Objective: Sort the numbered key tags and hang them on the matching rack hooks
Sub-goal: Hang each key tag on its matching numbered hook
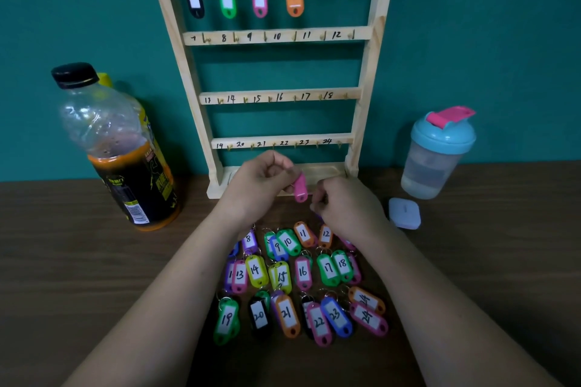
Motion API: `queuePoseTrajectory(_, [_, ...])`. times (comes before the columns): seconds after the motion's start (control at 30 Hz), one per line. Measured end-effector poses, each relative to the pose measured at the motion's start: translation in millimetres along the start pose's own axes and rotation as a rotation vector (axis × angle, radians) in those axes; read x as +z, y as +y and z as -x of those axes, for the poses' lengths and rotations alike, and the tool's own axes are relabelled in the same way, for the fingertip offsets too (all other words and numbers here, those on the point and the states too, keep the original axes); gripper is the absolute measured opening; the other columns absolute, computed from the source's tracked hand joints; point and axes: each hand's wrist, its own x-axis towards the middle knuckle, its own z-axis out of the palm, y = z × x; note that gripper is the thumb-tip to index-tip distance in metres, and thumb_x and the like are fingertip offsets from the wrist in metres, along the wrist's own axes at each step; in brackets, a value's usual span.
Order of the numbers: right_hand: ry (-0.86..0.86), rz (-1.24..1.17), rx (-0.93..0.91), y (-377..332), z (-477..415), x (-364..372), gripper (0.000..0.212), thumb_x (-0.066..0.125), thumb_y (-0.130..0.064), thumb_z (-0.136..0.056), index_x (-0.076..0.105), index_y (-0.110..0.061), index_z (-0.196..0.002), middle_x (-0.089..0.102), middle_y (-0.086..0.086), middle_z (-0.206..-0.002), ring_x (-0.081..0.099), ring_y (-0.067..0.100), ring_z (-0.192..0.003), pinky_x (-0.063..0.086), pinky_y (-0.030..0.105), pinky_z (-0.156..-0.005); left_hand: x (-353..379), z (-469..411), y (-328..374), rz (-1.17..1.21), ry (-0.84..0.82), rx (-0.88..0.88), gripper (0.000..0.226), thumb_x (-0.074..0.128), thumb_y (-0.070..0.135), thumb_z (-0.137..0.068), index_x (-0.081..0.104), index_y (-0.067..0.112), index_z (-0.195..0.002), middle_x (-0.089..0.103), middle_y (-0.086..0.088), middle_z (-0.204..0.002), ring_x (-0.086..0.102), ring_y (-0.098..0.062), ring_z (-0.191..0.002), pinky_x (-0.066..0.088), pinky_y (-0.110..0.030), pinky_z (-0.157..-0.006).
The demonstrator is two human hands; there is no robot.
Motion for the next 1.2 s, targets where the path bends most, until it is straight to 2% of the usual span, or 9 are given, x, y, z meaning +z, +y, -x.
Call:
queuePoseTrajectory(0.1, [0.03, -0.086, -0.036, 0, 0, -4, 0.013, 0.071, -0.024, -0.098, 0.074, -0.033, -0.089, 0.07, -0.015, -0.091, 0.065, 0.009, -0.088, 0.057, 0.034, -0.076, -1, 4, 6, 0.005, 0.008, 0.025, 0.016, 0.068, 0.022, -0.103, 0.069, 0.006, -0.104, 0.078, -0.016, -0.088, 0.07, -0.012, -0.077, 0.049, -0.013, -0.072])
queuePoseTrajectory(0.27, [0.193, -0.264, -0.124, -8, 3, -35, 0.011, 0.07, -0.026, -0.101, 0.079, -0.028, -0.095, 0.072, -0.015, -0.089, 0.064, 0.001, -0.086, 0.05, 0.023, -0.075, -11, 10, 18, -0.049, 0.078, 0.112, 0.011, 0.069, 0.02, -0.102, 0.071, 0.009, -0.102, 0.074, 0.011, -0.077, 0.062, 0.005, -0.072, 0.044, -0.007, -0.069])
queuePoseTrajectory(0.33, [0.247, -0.327, -0.152, -16, 4, -54, 0.011, 0.07, -0.027, -0.102, 0.08, -0.027, -0.097, 0.072, -0.017, -0.09, 0.063, -0.004, -0.087, 0.043, 0.008, -0.072, -16, 13, 25, -0.055, 0.101, 0.136, 0.01, 0.069, 0.021, -0.101, 0.073, 0.012, -0.101, 0.074, 0.008, -0.079, 0.061, 0.004, -0.072, 0.044, -0.007, -0.07])
queuePoseTrajectory(0.4, [0.295, -0.375, -0.171, -25, 3, -72, 0.012, 0.069, -0.029, -0.102, 0.08, -0.027, -0.099, 0.073, -0.017, -0.091, 0.063, -0.007, -0.089, 0.042, 0.005, -0.071, -19, 15, 33, -0.054, 0.113, 0.158, 0.01, 0.069, 0.021, -0.101, 0.073, 0.012, -0.099, 0.075, -0.002, -0.08, 0.06, 0.002, -0.071, 0.045, -0.008, -0.069])
queuePoseTrajectory(0.67, [0.437, -0.422, -0.262, -61, -20, -134, 0.012, 0.071, -0.034, -0.101, 0.081, -0.028, -0.096, 0.072, -0.019, -0.085, 0.065, -0.003, -0.083, 0.045, 0.013, -0.068, -30, 14, 70, 0.073, 0.14, 0.188, 0.01, 0.071, 0.02, -0.1, 0.074, 0.011, -0.1, 0.078, -0.003, -0.087, 0.065, -0.004, -0.078, 0.046, -0.01, -0.068])
queuePoseTrajectory(0.87, [0.56, -0.516, -0.29, -77, -43, -177, 0.011, 0.076, -0.025, -0.096, 0.081, -0.023, -0.087, 0.072, -0.004, -0.076, 0.063, 0.009, -0.072, 0.046, 0.016, -0.062, -26, 11, 99, 0.187, 0.179, 0.176, 0.006, 0.07, 0.018, -0.099, 0.073, 0.014, -0.096, 0.077, -0.007, -0.086, 0.069, -0.011, -0.086, 0.047, -0.011, -0.066])
queuePoseTrajectory(1.03, [0.673, -0.507, -0.342, -90, -63, -214, 0.012, 0.072, -0.027, -0.099, 0.079, -0.022, -0.09, 0.063, -0.004, -0.063, 0.052, 0.009, -0.057, 0.042, 0.025, -0.058, -18, 11, 109, 0.224, 0.209, 0.154, 0.005, 0.071, 0.017, -0.098, 0.075, 0.013, -0.096, 0.08, -0.007, -0.09, 0.073, -0.026, -0.088, 0.047, -0.03, -0.074])
queuePoseTrajectory(1.1, [0.718, -0.49, -0.341, -94, -70, -228, 0.013, 0.071, -0.028, -0.099, 0.078, -0.022, -0.089, 0.062, 0.002, -0.059, 0.051, 0.014, -0.054, 0.042, 0.028, -0.057, -13, 9, 112, 0.229, 0.213, 0.155, 0.005, 0.072, 0.015, -0.098, 0.075, 0.012, -0.095, 0.08, -0.008, -0.087, 0.072, -0.018, -0.082, 0.048, -0.023, -0.07])
queuePoseTrajectory(1.2, [0.723, -0.465, -0.338, -100, -76, -241, 0.015, 0.07, -0.026, -0.097, 0.077, -0.02, -0.085, 0.055, -0.005, -0.049, 0.046, 0.008, -0.048, 0.035, 0.02, -0.054, -7, 8, 118, 0.186, 0.188, 0.181, 0.002, 0.074, 0.012, -0.096, 0.074, 0.01, -0.095, 0.079, -0.01, -0.082, 0.075, -0.012, -0.081, 0.053, -0.014, -0.069])
